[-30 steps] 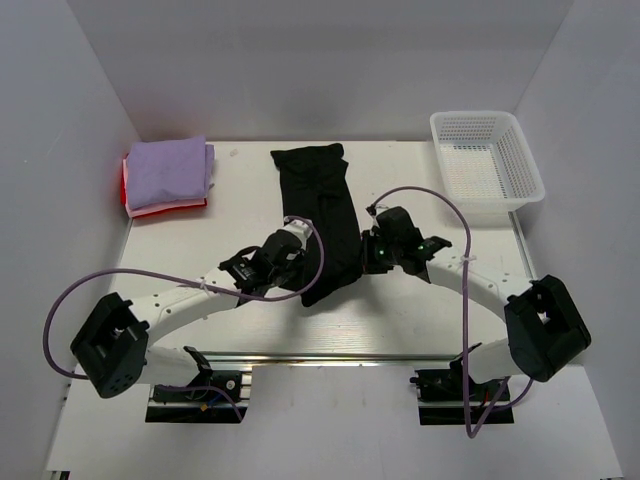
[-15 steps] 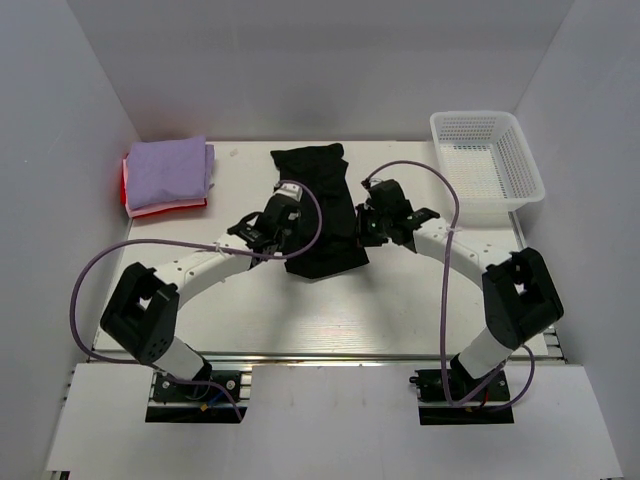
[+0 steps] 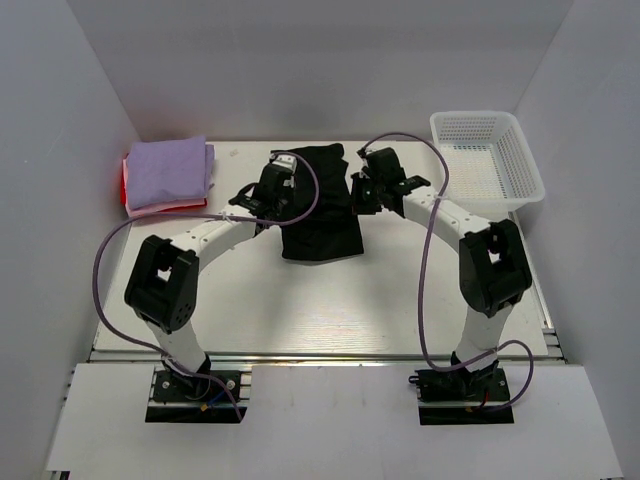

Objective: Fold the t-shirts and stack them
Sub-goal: Fold the folded rectangular tshirt in 1/3 of the way

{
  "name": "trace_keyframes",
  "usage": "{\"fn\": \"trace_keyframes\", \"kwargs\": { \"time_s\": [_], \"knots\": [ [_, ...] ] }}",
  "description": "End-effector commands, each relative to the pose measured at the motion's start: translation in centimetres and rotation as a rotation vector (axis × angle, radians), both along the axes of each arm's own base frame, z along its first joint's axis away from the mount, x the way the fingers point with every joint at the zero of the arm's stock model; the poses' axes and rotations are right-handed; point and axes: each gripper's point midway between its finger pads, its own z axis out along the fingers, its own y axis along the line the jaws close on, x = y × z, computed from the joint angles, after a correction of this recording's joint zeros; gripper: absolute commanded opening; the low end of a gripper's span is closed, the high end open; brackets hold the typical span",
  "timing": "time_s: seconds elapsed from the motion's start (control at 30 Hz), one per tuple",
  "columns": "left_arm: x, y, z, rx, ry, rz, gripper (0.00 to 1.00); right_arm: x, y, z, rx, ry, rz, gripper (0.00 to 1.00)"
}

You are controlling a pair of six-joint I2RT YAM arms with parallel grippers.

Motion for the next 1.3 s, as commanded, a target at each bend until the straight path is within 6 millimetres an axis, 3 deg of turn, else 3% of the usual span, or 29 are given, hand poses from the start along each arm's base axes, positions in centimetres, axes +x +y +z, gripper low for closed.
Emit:
{"fn": "trace_keyframes", "kwargs": {
  "time_s": [0.0,0.03,0.23,0.27,0.33,0.37,0.43,0.5,0.6,0.63,0.67,0.7,0.73,0.77,0.8,0.83,0.87,0.9,0.97,1.0,1.07,1.1,1.13,1.17,1.27],
  "knots": [
    [2.7,-0.7,2.8,-0.025,-0.084,-0.042,0.0,1.6,0.2,0.9,0.015,-0.019,0.025,0.0],
    [3.1,-0.5,2.7,-0.025,-0.083,-0.047,0.0,2.3,0.4,1.7,0.025,-0.041,0.026,0.0],
    [5.9,-0.1,2.1,-0.032,-0.084,-0.045,0.0,4.7,0.6,1.7,0.049,-0.045,0.034,0.0],
    [5.9,-0.3,1.7,-0.033,-0.074,-0.052,0.0,4.6,0.8,0.4,0.05,-0.014,0.048,0.0],
    [7.0,-0.2,2.2,-0.039,-0.089,-0.043,0.0,5.0,1.1,0.0,0.051,-0.011,0.062,0.0],
    [7.3,0.0,1.4,-0.039,-0.075,-0.041,0.0,5.7,1.3,0.3,0.056,-0.022,0.062,0.0],
    [8.0,0.1,1.1,-0.039,-0.072,-0.047,0.0,6.3,1.2,-0.9,0.048,-0.007,0.054,0.0],
    [8.5,0.1,-0.1,-0.04,-0.051,-0.048,0.0,7.6,1.2,-1.6,0.038,-0.028,0.031,0.0],
    [10.2,0.2,0.0,-0.036,-0.058,-0.032,0.0,9.6,1.0,-2.3,0.035,-0.051,-0.01,0.0],
    [10.7,0.5,-1.2,-0.029,-0.04,-0.023,0.02,10.6,1.0,-2.6,0.039,-0.052,-0.03,0.0],
    [11.3,1.0,-1.5,-0.029,-0.04,-0.012,0.13,10.9,1.1,-3.6,0.035,-0.039,-0.029,0.11],
    [12.1,0.7,-0.9,-0.033,-0.053,-0.012,0.59,12.2,1.3,-2.0,0.059,-0.081,-0.033,0.36],
    [12.9,1.1,-1.6,-0.031,-0.048,0.0,0.85,12.8,1.1,-2.0,0.06,-0.087,-0.043,0.48],
    [13.6,1.7,-1.4,-0.023,-0.051,0.02,1.0,13.1,1.3,-2.4,0.064,-0.085,-0.038,0.57],
    [14.4,1.8,-0.1,-0.014,-0.07,0.038,1.0,13.7,1.4,-1.2,0.073,-0.113,-0.043,0.72],
    [14.7,1.7,0.3,-0.013,-0.067,0.038,1.0,14.0,1.2,-0.7,0.077,-0.121,-0.05,0.81],
    [15.0,1.7,0.8,-0.013,-0.066,0.038,1.0,14.0,1.1,0.4,0.085,-0.139,-0.047,0.9],
    [15.5,2.0,2.0,-0.019,-0.083,0.047,1.0,13.8,1.0,0.5,0.081,-0.145,-0.04,0.9],
    [15.1,2.2,2.7,-0.019,-0.083,0.048,1.0,12.8,0.8,1.9,0.086,-0.164,-0.032,0.9],
    [14.1,2.3,3.3,-0.026,-0.085,0.039,1.0,12.0,0.5,1.1,0.071,-0.144,-0.025,0.9],
    [13.3,2.0,4.4,-0.069,-0.119,0.02,1.0,10.3,0.7,1.5,0.086,-0.141,0.019,0.9],
    [11.8,2.0,2.6,-0.074,-0.08,-0.002,1.0,9.5,1.2,1.5,0.108,-0.129,0.054,0.9],
    [11.3,1.8,4.5,-0.105,-0.122,-0.009,1.0,8.0,1.5,0.4,0.119,-0.094,0.085,0.9],
    [9.8,2.1,2.9,-0.1,-0.081,-0.019,1.0,7.5,1.5,0.6,0.129,-0.09,0.095,0.9],
    [7.8,2.2,2.9,-0.137,-0.052,-0.013,1.0,5.4,2.7,0.5,0.157,-0.073,0.189,0.9]
  ]
}}
